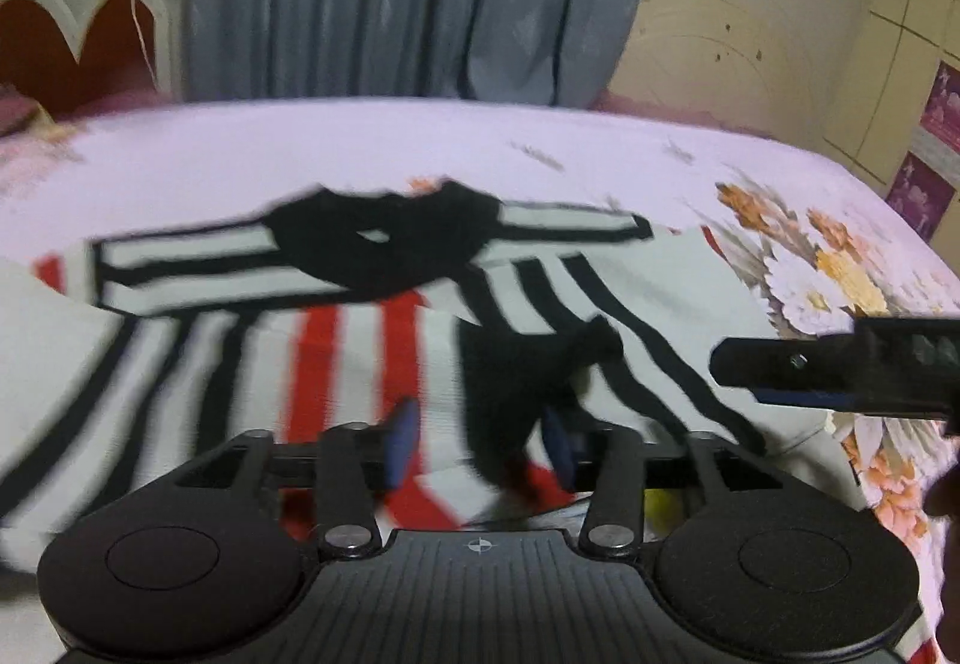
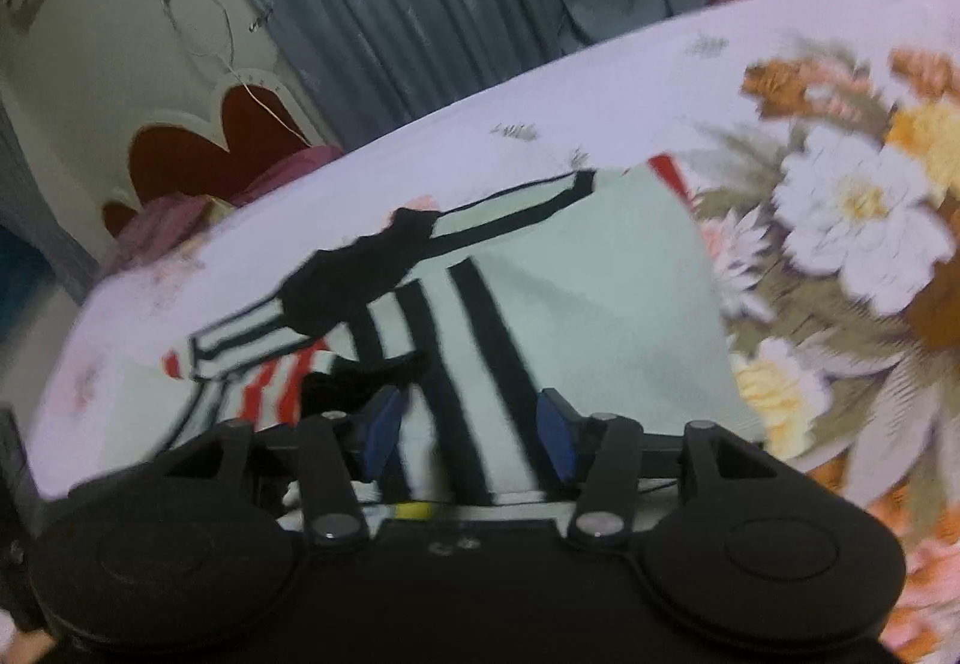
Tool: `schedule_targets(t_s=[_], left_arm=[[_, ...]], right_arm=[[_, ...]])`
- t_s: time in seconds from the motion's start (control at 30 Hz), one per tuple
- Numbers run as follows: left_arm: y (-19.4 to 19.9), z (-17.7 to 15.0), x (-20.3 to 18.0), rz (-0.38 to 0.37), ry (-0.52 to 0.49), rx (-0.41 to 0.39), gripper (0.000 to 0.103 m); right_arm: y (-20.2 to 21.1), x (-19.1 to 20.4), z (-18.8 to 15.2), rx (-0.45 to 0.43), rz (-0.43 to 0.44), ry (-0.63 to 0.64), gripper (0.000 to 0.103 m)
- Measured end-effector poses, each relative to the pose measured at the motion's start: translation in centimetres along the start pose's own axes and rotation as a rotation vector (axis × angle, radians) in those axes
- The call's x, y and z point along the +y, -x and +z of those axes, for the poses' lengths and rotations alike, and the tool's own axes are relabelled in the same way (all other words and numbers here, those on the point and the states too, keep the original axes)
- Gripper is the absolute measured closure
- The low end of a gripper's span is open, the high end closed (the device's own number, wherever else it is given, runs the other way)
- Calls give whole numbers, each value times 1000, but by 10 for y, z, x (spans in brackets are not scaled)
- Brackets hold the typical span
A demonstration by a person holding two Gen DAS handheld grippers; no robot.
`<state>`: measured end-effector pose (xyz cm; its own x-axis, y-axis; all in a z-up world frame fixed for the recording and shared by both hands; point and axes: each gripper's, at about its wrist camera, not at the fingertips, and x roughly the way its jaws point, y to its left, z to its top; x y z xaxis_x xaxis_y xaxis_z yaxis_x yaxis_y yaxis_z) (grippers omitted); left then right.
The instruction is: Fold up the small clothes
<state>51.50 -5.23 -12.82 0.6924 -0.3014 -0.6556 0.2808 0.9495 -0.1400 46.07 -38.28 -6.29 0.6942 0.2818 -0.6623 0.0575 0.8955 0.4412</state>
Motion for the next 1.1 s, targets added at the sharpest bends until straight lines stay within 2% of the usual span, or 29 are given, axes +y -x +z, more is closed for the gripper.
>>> schedule_targets(t_s=[0.07, 0.27, 0.37, 0.43, 0.5, 0.63, 0.7, 0.8, 0.83, 0.87, 1.1], left_arm=[[14, 0, 16, 15, 21, -33, 53], [57, -6, 92, 196, 164, -108, 53], [54, -10, 117, 262, 200, -83, 53], [52, -11, 129, 275, 212, -78, 53], [47, -12, 135, 281, 206, -69, 53], [36, -13, 136, 285, 191, -47, 53], [36, -14, 135, 275, 198, -56, 53], [40, -15, 134, 270, 199, -68, 53], [39, -16, 133, 272, 198, -69, 53], [39, -16, 133, 270, 200, -67, 53], [41, -17, 132, 273, 197, -69, 53]], right_arm=[[-6, -1, 2, 14, 32, -43, 54], [-28, 2, 5, 48, 110, -132, 52], [-43, 4, 7, 95, 140, -185, 51], [-57, 5, 9, 133, 166, -216, 51], [-64, 5, 11, 142, 165, -222, 56], [-66, 14, 17, 146, 94, -132, 80], [-61, 13, 18, 146, 72, -102, 79], [-51, 5, 19, 130, 78, -137, 53], [-48, 3, 18, 121, 88, -158, 36], [-48, 1, 17, 115, 102, -184, 31], [-57, 4, 13, 143, 177, -294, 34]])
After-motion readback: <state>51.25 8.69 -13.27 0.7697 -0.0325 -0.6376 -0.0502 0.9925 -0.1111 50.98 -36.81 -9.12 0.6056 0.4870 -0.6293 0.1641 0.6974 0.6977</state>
